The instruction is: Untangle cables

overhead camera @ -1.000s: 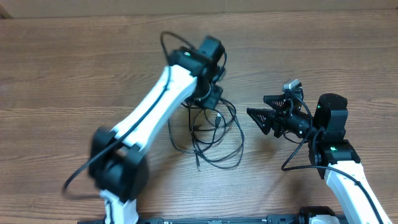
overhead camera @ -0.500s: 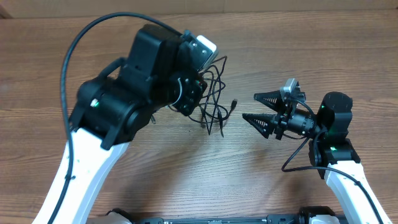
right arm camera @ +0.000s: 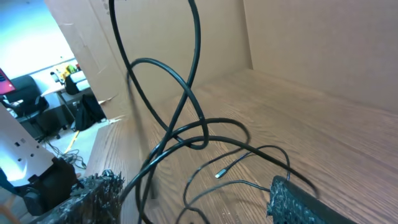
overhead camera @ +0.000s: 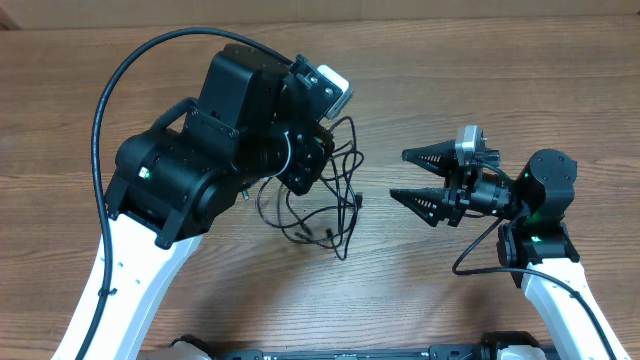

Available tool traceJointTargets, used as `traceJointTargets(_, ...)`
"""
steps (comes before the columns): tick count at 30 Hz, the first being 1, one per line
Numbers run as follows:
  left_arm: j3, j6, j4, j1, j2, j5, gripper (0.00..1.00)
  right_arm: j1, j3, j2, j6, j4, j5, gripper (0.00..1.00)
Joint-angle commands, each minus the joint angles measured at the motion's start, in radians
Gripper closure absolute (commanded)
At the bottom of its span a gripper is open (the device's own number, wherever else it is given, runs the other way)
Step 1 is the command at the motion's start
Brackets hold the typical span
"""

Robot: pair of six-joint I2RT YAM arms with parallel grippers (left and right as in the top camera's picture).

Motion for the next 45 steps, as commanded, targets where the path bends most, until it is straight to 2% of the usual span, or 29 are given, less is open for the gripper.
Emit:
traceJointTargets(1, 0.015, -0.01, 0.014, 0.0, -0.003, 0.074, 0.96, -0.003, 0.009, -0.002, 0.014, 0.006, -0.013, 0.23)
traceJointTargets(16, 0.015, -0.01, 0.03, -0.002, 0.061, 0.324, 0.96, -0.002, 0.009, -0.002, 0.01, 0.006, 0.002, 0.14)
traceJointTargets(23, 0.015, -0.01, 0.029, -0.002, 0.064, 0.328, 0.96, -0.002, 0.009, -0.002, 0.01, 0.01, 0.082, 0.14)
traceJointTargets(28, 0.015, -0.01, 0.033, -0.002, 0.064, 0.387, 0.96, -0.002, 0.009, -0.001, 0.003, 0.013, 0.091, 0.14)
traceJointTargets(30, 0.015, -0.01, 0.034, -0.002, 0.064, 0.41, 0.96, -0.002, 0.009, -0.001, 0.003, 0.013, 0.107, 0.18)
traceJointTargets(31, 0.015, -0.011, 0.034, -0.002, 0.064, 0.42, 0.96, -0.002, 0.009, -0.001, 0.003, 0.013, 0.11, 0.26)
traceJointTargets(32, 0.015, -0.011, 0.034, -0.002, 0.064, 0.426, 0.96, -0.002, 0.009, -0.001, 0.003, 0.013, 0.113, 0.45)
traceJointTargets(34, 0.015, -0.023, 0.035, -0.002, 0.064, 0.427, 0.96, -0.002, 0.009, -0.001, 0.003, 0.013, 0.113, 0.61)
traceJointTargets(35, 0.015, -0.034, 0.035, -0.002, 0.064, 0.429, 0.96, -0.002, 0.009, -0.001, 0.003, 0.013, 0.113, 0.65)
traceJointTargets(39, 0.015, -0.037, 0.048, -0.002, 0.064, 0.484, 0.96, -0.002, 0.009, -0.001, 0.003, 0.013, 0.112, 0.66)
traceJointTargets(42, 0.015, -0.037, 0.053, -0.002, 0.065, 0.497, 0.96, -0.002, 0.009, -0.001, 0.004, 0.013, 0.112, 0.56)
traceJointTargets(45, 0.015, -0.041, 0.053, -0.002, 0.065, 0.497, 0.96, -0.002, 0.009, -0.001, 0.008, 0.013, 0.112, 0.51)
